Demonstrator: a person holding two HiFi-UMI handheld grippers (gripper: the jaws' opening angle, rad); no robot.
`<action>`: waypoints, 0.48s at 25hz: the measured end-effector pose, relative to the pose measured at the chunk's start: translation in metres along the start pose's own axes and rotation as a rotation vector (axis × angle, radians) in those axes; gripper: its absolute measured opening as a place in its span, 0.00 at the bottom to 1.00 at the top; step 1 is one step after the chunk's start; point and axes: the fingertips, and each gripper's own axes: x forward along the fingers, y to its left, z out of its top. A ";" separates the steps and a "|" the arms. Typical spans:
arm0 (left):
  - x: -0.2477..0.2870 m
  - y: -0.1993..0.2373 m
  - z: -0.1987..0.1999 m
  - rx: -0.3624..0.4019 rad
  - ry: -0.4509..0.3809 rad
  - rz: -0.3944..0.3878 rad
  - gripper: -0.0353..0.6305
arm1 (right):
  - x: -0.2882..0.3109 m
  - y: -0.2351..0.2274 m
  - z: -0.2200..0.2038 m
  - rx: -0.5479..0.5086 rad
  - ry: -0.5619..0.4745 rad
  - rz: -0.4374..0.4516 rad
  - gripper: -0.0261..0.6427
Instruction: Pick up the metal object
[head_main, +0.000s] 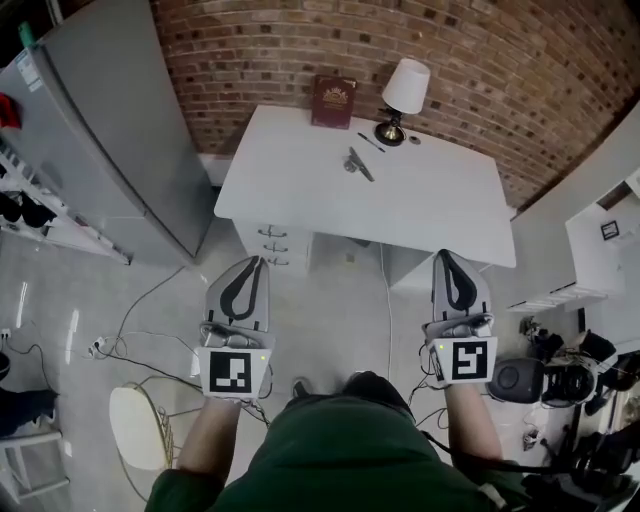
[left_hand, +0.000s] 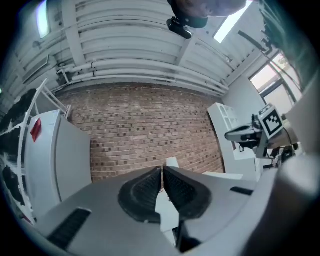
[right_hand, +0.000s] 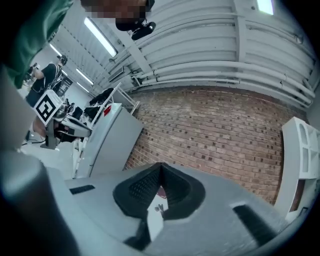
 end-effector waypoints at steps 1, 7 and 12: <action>0.000 0.004 -0.001 -0.006 -0.004 0.000 0.07 | 0.003 0.002 0.000 -0.003 0.007 0.002 0.04; 0.013 0.017 -0.013 -0.022 0.017 0.007 0.07 | 0.018 0.026 -0.003 -0.086 0.000 0.114 0.04; 0.041 0.022 -0.018 0.025 0.018 0.020 0.07 | 0.056 0.010 -0.028 -0.135 0.000 0.045 0.04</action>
